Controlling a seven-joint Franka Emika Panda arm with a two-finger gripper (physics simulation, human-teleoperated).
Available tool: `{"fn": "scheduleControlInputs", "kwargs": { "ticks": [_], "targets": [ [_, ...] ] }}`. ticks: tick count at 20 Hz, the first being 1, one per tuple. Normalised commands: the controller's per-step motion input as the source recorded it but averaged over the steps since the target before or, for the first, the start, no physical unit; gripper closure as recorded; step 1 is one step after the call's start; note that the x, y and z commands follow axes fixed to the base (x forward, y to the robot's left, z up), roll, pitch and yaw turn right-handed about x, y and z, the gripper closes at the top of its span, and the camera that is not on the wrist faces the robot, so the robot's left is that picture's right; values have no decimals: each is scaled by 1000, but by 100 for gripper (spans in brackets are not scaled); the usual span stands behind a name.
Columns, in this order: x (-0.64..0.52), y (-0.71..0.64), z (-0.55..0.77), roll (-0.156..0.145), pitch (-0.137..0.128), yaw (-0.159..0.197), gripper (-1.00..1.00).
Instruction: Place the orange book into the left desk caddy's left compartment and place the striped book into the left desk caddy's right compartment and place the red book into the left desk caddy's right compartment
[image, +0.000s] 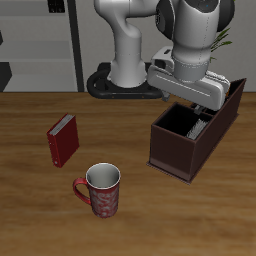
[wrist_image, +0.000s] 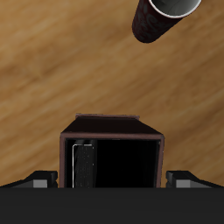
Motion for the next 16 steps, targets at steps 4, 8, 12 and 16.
{"fn": "scheduleControlInputs", "kwargs": {
  "ticks": [4,8,12,16],
  "targets": [
    [40,-650,139,-40,-8,85,-100],
    [88,-850,127,-64,-14,125,-100],
    [-38,-827,124,-16,-60,121,-100],
    [-180,-973,-69,5,-25,218,-100]
  ]
}}
